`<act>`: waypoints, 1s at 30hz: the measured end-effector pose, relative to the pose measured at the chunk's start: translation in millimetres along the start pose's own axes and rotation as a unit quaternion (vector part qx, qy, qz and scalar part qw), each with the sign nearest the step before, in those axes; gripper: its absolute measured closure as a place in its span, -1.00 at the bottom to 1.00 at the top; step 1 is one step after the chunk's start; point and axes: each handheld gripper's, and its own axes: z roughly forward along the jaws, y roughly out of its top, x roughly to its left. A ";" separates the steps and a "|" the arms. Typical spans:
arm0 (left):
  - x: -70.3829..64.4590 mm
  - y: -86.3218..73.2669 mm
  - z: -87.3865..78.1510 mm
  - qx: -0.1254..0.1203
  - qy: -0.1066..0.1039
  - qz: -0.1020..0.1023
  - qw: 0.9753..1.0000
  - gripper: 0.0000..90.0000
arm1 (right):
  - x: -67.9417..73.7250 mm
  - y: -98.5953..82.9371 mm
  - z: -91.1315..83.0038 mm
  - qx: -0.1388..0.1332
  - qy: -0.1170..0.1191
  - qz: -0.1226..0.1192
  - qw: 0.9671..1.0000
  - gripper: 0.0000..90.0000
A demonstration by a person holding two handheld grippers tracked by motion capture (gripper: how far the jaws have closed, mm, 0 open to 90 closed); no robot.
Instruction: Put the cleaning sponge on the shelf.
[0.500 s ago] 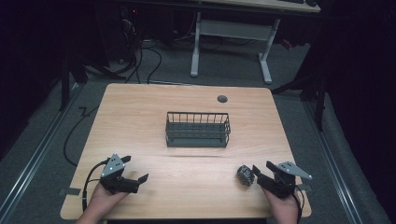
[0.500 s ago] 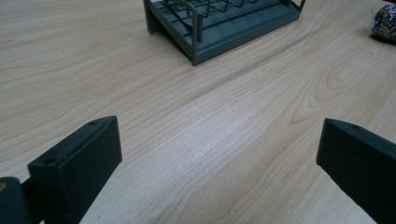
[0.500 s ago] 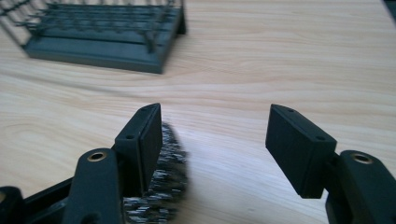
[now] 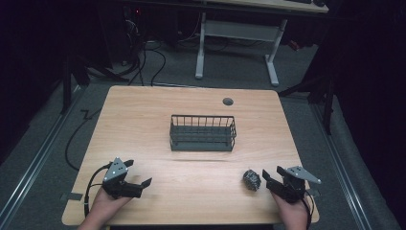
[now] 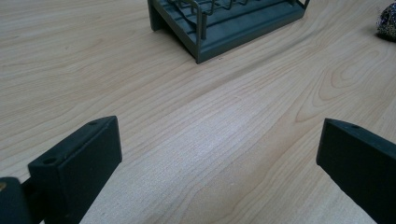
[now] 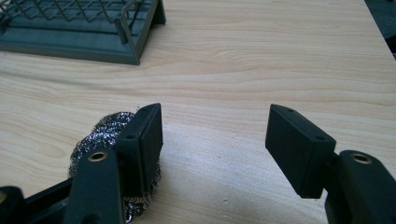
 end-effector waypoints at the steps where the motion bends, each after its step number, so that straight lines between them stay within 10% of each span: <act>1: 0.0 0.0 0.0 0.000 -0.001 0.000 1.000 -0.99 | -0.2 0.0 0.5 0.000 -0.001 -0.004 1.000 -0.18; 30: -3.7 -0.2 1.6 0.007 -0.015 0.007 1.000 -0.98 | -3.0 0.2 6.2 0.062 -0.001 -0.024 0.998 -0.20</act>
